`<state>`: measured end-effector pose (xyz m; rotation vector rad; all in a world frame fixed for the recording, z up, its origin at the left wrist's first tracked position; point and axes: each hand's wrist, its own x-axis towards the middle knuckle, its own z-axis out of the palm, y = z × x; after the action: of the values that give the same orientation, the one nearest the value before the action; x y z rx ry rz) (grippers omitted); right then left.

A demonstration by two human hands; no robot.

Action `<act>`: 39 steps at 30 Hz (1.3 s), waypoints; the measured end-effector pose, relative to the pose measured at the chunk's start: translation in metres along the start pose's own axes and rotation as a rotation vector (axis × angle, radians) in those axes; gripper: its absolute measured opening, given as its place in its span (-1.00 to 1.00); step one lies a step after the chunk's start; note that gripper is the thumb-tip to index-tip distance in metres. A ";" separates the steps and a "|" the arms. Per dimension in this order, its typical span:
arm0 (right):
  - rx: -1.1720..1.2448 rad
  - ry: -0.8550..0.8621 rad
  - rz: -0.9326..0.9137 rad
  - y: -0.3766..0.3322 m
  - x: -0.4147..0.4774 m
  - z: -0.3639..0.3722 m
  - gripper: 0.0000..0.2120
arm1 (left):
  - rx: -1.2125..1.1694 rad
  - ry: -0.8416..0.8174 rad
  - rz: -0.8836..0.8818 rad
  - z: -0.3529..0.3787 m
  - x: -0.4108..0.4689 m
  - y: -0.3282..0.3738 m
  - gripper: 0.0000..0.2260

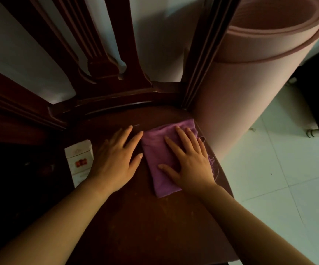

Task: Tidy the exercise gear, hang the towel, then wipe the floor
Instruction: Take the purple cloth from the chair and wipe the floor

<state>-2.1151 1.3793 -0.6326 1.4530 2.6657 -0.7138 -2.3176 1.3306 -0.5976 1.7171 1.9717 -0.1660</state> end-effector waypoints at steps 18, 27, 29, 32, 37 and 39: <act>-0.137 0.204 0.085 -0.016 -0.014 0.019 -0.49 | -0.038 -0.047 -0.008 0.001 -0.008 0.002 -0.49; 0.249 0.165 0.119 0.002 -0.056 -0.023 -0.70 | -0.067 -0.075 0.019 -0.031 -0.036 0.039 -0.48; 0.386 0.183 0.183 0.005 -0.073 -0.054 -0.72 | -0.072 -0.083 0.047 -0.047 -0.044 0.056 -0.48; 0.438 0.246 0.239 0.005 -0.102 -0.108 -0.70 | -0.089 -0.079 0.108 -0.079 -0.059 0.089 -0.48; 0.483 0.310 0.392 -0.010 -0.169 -0.207 -0.66 | -0.131 -0.063 0.239 -0.152 -0.095 0.164 -0.49; 0.496 0.339 0.437 -0.016 -0.199 -0.244 -0.65 | -0.145 -0.046 0.305 -0.181 -0.113 0.197 -0.49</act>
<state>-1.9688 1.3126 -0.3621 2.3689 2.3181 -1.2267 -2.1766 1.3427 -0.3442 1.8726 1.6216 0.0437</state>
